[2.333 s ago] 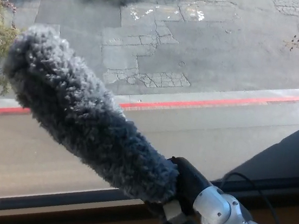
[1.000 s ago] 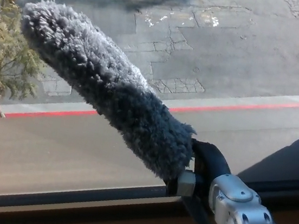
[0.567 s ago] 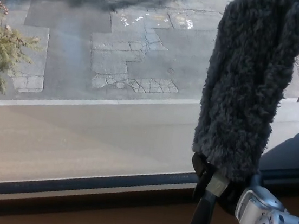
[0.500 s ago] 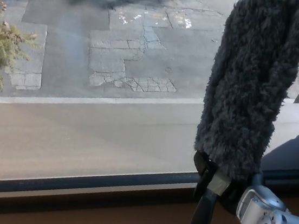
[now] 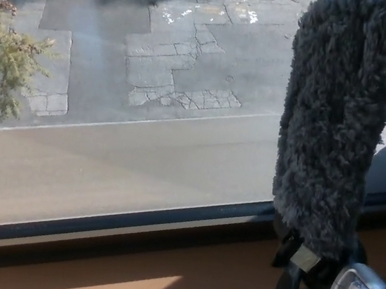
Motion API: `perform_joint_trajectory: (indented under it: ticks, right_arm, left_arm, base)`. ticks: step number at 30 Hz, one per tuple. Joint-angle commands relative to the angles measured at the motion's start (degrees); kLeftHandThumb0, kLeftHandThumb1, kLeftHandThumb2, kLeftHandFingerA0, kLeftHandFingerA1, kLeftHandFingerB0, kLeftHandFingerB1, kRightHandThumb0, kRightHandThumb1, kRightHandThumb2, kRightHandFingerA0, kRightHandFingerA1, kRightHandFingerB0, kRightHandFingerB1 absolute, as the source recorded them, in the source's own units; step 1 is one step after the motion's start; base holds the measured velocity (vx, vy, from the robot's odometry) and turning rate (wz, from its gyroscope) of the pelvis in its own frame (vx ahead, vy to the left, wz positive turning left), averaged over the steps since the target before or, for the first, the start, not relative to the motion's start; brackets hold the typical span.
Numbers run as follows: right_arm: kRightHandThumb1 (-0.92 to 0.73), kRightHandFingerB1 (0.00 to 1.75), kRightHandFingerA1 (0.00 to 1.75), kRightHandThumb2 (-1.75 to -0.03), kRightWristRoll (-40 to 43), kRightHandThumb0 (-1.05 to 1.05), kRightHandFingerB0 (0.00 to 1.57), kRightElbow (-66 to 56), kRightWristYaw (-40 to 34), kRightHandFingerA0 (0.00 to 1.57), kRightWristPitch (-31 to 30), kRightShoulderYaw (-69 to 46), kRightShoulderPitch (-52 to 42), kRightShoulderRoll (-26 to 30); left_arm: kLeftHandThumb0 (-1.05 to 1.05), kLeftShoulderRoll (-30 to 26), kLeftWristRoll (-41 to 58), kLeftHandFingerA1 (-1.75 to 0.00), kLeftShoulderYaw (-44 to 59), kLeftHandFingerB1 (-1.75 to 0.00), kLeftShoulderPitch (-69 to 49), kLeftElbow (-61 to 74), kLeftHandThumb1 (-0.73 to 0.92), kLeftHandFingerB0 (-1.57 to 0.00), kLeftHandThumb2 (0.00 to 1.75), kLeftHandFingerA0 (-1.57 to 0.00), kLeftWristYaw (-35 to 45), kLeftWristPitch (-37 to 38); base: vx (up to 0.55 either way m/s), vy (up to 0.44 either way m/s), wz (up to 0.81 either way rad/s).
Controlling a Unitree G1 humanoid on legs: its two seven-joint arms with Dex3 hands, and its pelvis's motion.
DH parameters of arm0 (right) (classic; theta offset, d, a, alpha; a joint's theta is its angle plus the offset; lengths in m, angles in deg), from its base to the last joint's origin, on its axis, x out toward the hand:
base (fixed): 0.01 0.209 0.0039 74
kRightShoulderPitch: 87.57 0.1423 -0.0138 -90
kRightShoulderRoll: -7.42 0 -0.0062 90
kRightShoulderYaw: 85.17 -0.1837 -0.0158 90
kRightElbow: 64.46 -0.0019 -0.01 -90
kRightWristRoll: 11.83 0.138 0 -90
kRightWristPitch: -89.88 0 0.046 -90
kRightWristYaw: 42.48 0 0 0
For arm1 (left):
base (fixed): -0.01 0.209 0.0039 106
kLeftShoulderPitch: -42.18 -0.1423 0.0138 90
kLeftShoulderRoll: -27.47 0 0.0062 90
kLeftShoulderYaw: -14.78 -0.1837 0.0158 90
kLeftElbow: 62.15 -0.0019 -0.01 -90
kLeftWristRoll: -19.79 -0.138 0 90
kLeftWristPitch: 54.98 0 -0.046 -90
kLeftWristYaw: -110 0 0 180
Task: Pick up a grey duster using the right hand and walk towards the window and then clean the window using the duster
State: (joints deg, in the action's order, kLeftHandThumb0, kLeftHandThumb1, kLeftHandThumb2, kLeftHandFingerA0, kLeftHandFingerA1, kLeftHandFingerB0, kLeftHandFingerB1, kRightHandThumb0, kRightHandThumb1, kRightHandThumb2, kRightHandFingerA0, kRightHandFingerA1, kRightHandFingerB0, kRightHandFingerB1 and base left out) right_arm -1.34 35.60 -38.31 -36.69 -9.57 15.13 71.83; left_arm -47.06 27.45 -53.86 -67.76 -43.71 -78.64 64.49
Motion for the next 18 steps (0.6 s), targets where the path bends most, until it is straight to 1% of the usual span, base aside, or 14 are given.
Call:
perform_joint_trajectory:
  ticks: [1, 4, 5, 6, 8, 9, 10, 13, 14, 15, 18]
  right_arm:
    - [-0.73, 1.69, 1.75, -0.87, 3.2, -0.38, 0.81, -7.8, 5.8, 1.04, -1.9, 1.8, -6.7, 5.3]
    - [-0.73, 1.69, 1.75, -0.87, 3.9, -0.38, 0.81, -8.4, 5.6, 1.04, -2.2, 2.3, -7.1, 5.7]
    - [-0.73, 1.63, 1.75, -0.86, 5.9, -0.36, 0.77, -18.0, 8.8, 0.96, -4.5, 0.8, -14.7, 9.7]
    - [-0.73, 1.63, 1.75, -0.86, 6.9, -0.36, 0.77, -22.4, 10.1, 0.96, -5.6, 0.3, -18.1, 11.4]
    - [-0.73, 1.63, 1.75, -0.86, 7.3, -0.36, 0.77, -22.9, 9.9, 0.96, -5.9, 0.5, -18.5, 11.7]
    - [-0.60, 1.61, 1.75, -1.05, 9.4, -0.35, 0.83, -26.6, 12.1, 0.98, -6.2, -2.0, -22.1, 13.7]
    - [-0.60, 1.61, 1.75, -1.05, 12.0, -0.35, 0.83, -31.0, 14.8, 0.98, -6.4, -5.2, -26.6, 16.2]
    - [-0.60, 1.61, 1.75, -1.05, 13.2, -0.35, 0.83, -32.6, 15.1, 0.98, -6.8, -5.8, -28.0, 17.0]
    - [-0.62, 1.60, 1.75, -1.02, 16.9, -0.31, 0.81, -36.8, 15.4, 0.98, -8.4, -11.4, -31.3, 17.7]
    - [-0.62, 1.60, 1.75, -1.02, 18.6, -0.31, 0.81, -38.7, 15.4, 0.98, -9.3, -13.8, -32.7, 18.0]
    - [-0.62, 1.60, 1.75, -1.02, 19.4, -0.31, 0.81, -39.4, 15.3, 0.98, -10.0, -14.2, -33.0, 18.2]
  left_arm:
    - [-0.07, -0.8, 0.4, -1.22, 0.5, -1.07, -0.6, -0.7, 0.59, -0.93, 0.98, -1.02, 0.3, 3.0]
    - [-0.07, -0.8, 0.4, -1.22, 0.5, -1.07, -0.6, -0.8, 0.59, -0.93, 0.98, -1.02, 0.3, 3.0]
    - [-0.09, -0.1, 0.4, -1.27, 0.4, -1.12, -1.1, 0.6, 0.58, -0.93, 1.03, -1.03, -0.2, 4.0]
    - [-0.09, 0.2, 0.4, -1.27, 0.3, -1.12, -1.3, 1.2, 0.58, -0.93, 1.03, -1.03, -0.4, 4.4]
    - [-0.09, 0.2, 0.3, -1.27, 0.3, -1.12, -1.3, 1.4, 0.58, -0.93, 1.03, -1.03, -0.4, 4.3]
    - [-0.06, -0.4, 0.8, -1.17, 0.9, -1.00, -0.8, 0.5, 0.62, -0.94, 0.96, -1.02, 0.0, 3.5]
    - [-0.06, -1.3, 1.5, -1.17, 1.7, -1.00, -0.1, -0.6, 0.62, -0.94, 0.96, -1.02, 0.4, 2.4]
    - [-0.06, -1.5, 1.5, -1.17, 2.1, -1.00, 0.1, -0.9, 0.62, -0.94, 0.96, -1.02, 0.6, 2.2]
    - [-0.06, -1.8, 1.9, -1.18, 2.6, -1.01, 0.2, -0.6, 0.64, -0.92, 0.92, -1.02, 1.0, 2.1]
    - [-0.06, -1.9, 2.1, -1.18, 2.9, -1.01, 0.3, -0.6, 0.64, -0.92, 0.92, -1.02, 1.2, 2.0]
    - [-0.06, -1.9, 1.9, -1.18, 3.2, -1.01, 0.3, -0.7, 0.64, -0.92, 0.92, -1.02, 1.3, 2.0]
  base:
    - [0.00, 0.000, 0.00]
    - [-0.12, 0.052, -0.11]
    - [-0.09, 0.150, -0.19]
    - [-0.07, 0.182, -0.06]
    - [-0.08, 0.227, 0.03]
    - [-0.13, 0.288, -0.22]
    - [-0.14, 0.280, 0.05]
    - [-0.14, 0.220, -0.15]
    - [-0.13, 0.144, -0.05]
    - [-0.13, 0.100, -0.09]
    - [-0.14, 0.052, -0.10]
